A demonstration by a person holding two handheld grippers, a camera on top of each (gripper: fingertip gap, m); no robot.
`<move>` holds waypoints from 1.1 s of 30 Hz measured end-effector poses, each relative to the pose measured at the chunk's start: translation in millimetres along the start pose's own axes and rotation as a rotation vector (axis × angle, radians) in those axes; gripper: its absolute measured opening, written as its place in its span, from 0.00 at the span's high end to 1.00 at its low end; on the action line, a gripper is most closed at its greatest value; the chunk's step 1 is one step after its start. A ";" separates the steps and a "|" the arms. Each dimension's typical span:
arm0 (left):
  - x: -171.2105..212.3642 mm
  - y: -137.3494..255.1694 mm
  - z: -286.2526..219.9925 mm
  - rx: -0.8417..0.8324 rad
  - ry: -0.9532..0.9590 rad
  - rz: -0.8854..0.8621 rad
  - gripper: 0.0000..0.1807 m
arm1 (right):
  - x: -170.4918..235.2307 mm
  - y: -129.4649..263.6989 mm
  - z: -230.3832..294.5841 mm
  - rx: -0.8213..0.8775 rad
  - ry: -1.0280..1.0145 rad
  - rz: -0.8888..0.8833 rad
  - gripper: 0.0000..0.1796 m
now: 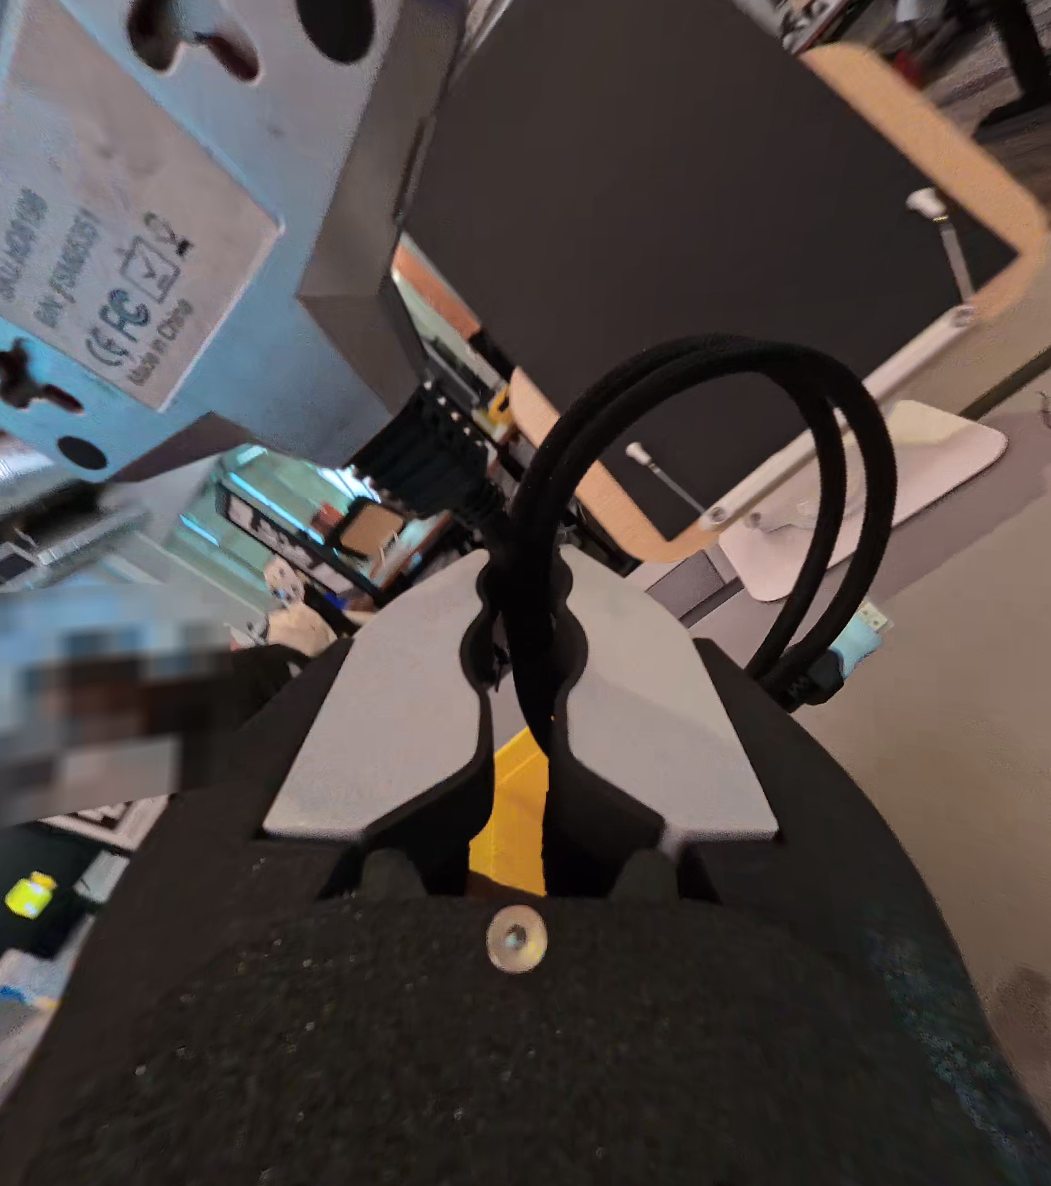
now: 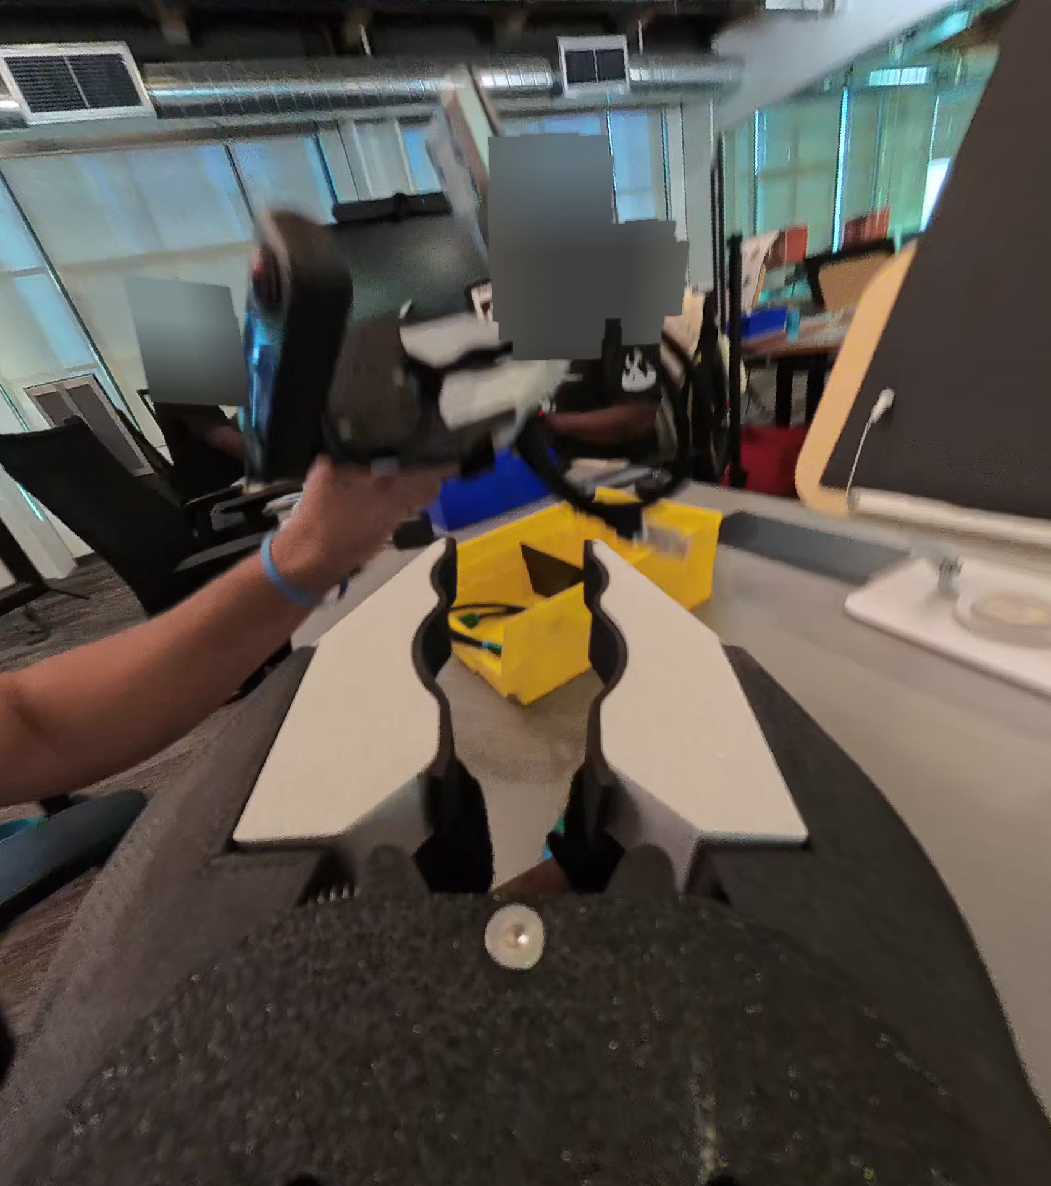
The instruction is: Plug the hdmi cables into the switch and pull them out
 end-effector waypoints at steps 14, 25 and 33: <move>-3.3 61.2 -139.0 0.293 -0.095 -0.040 0.92 | -23.0 -16.1 13.9 0.067 0.301 -0.090 0.77; 4.6 59.2 -151.5 0.548 0.074 0.034 0.93 | 2.6 -10.7 24.7 0.049 0.511 -0.069 0.76; -4.3 70.2 -157.9 0.524 0.007 -0.003 0.93 | 4.0 -17.1 25.4 0.139 0.553 -0.077 0.81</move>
Point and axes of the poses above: each gripper's, where its closed fingertips meet, y back along the fingers, x out of its underside, z = x × y across the jaws, the point moved 4 cm from there along y, back along the fingers, and after that the axes turned 14 degrees about z, right-handed, at the moved point
